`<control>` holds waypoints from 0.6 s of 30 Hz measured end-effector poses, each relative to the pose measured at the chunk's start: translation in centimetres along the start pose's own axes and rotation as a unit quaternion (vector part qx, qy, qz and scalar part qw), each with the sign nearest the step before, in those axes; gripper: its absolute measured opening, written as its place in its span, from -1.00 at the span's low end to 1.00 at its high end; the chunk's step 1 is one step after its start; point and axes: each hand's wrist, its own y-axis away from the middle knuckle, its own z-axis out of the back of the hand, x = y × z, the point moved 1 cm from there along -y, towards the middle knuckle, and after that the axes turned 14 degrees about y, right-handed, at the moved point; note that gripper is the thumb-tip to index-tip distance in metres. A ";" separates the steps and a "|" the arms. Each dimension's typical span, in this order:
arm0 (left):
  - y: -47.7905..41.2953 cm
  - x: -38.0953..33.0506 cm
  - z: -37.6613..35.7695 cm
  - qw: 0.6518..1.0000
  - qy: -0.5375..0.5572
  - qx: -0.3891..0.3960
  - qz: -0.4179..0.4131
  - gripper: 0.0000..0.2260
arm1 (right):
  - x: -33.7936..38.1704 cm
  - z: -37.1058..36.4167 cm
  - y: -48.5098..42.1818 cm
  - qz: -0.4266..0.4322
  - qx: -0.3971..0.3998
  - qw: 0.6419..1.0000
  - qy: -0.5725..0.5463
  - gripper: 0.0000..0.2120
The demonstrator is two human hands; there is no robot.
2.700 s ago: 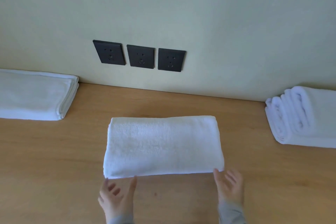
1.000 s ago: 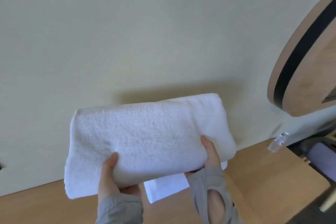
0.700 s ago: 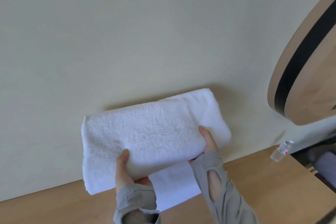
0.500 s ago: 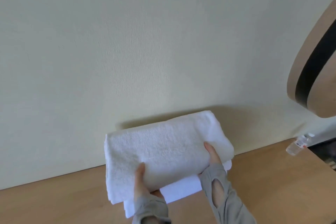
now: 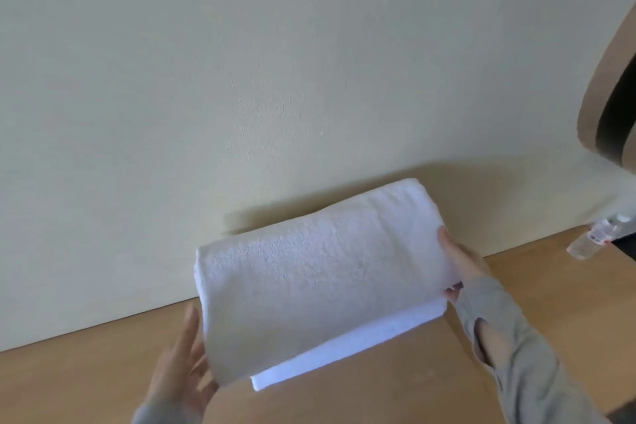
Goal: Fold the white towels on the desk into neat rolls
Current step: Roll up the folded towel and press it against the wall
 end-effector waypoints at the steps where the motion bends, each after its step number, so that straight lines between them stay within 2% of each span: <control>1: -0.5 -1.0 -0.3 0.999 -0.035 0.025 0.002 -0.48 | 0.7 0.5 -0.4 0.001 0.013 1.000 0.029 -0.22; 3: -1.6 -2.0 -1.3 0.992 -0.110 0.040 0.038 -0.38 | 2.0 1.1 -1.6 -0.007 0.071 0.994 0.081 -0.28; 5: -2.7 -2.1 -2.2 0.989 -0.127 0.036 0.065 -0.23 | 3.6 1.1 -2.1 -0.005 0.134 0.976 0.169 -0.33; 7: -3.1 -2.0 -3.2 0.985 -0.149 0.013 0.081 -0.22 | 5.0 0.8 -2.4 -0.012 0.156 0.953 0.261 -0.29; 9: -3.6 -2.0 -3.9 0.981 -0.191 -0.015 0.038 -0.23 | 6.1 0.4 -2.3 -0.025 0.155 0.937 0.311 -0.26; 11: -3.7 -1.8 -4.2 0.970 -0.232 -0.044 -0.061 -0.31 | 6.5 0.2 -2.6 -0.030 0.143 0.936 0.321 -0.20; 14: -3.4 -1.6 -4.7 0.957 -0.243 -0.058 -0.148 -0.50 | 6.4 0.0 -3.0 -0.004 0.114 0.947 0.302 -0.08; 18: -3.2 -2.8 -6.4 0.941 -0.255 -0.029 -0.218 -0.57 | 6.3 0.9 -3.3 0.052 0.083 0.969 0.229 0.00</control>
